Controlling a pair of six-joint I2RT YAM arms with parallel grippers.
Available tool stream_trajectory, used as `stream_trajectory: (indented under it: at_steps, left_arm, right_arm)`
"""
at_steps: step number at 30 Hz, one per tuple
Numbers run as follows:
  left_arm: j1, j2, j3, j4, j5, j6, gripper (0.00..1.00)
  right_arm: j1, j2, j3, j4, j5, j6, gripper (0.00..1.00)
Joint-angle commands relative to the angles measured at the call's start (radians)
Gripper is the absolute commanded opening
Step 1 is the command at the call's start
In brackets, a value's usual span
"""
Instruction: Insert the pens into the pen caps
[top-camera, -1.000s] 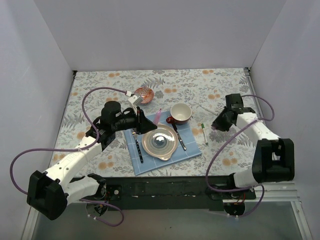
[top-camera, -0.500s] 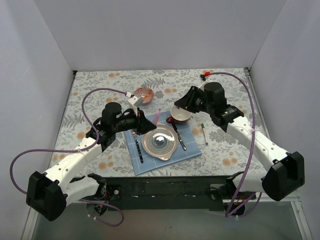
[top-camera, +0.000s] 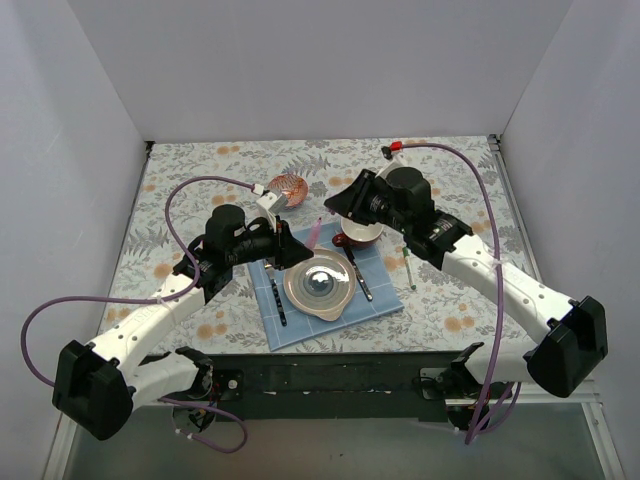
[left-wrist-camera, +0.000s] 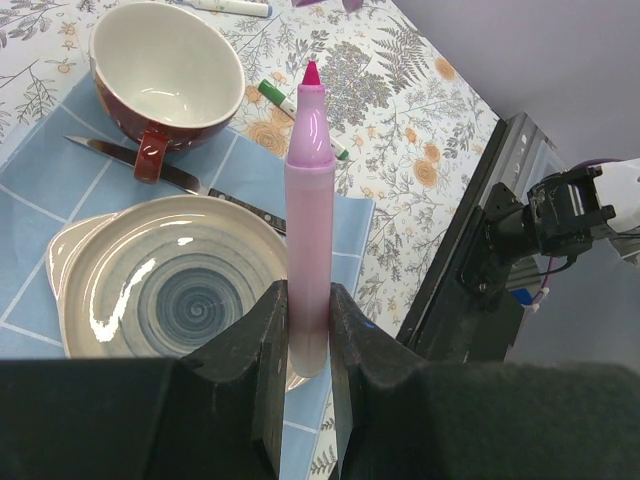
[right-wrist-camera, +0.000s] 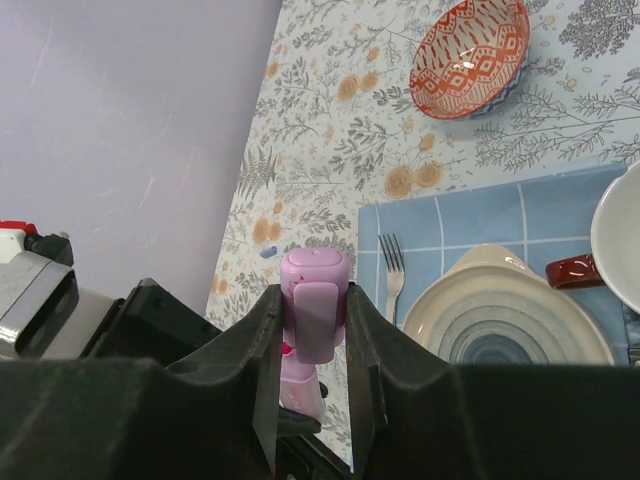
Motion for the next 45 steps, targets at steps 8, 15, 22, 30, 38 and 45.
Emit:
stream_trajectory:
  at_steps: [8,15,22,30,38,45]
  left_arm:
    - [-0.005,-0.018,-0.005,-0.007,-0.023,0.016,0.0]
    - [-0.007,-0.024,-0.004,-0.009,-0.044,0.015,0.0]
    - [-0.007,-0.047,-0.013,0.008,-0.078,-0.001,0.0]
    - [-0.007,-0.021,-0.015,0.114,-0.142,-0.112,0.0]
    - [0.002,0.015,0.039,0.111,-0.187,-0.129,0.0]
    - [0.004,0.071,0.11,0.125,-0.256,-0.114,0.0]
  right_arm:
    - [0.053,0.024,0.066,0.056,0.045,0.0,0.01]
    - [0.105,0.005,-0.017,0.053,0.089,-0.017,0.01]
    - [0.179,0.019,-0.073,0.039,0.137,-0.029,0.01]
    - [0.225,0.016,-0.173,0.111,0.099,0.029,0.01]
    - [0.249,0.02,-0.228,0.154,0.056,0.046,0.01]
    - [0.311,0.04,-0.224,0.119,0.083,0.045,0.01]
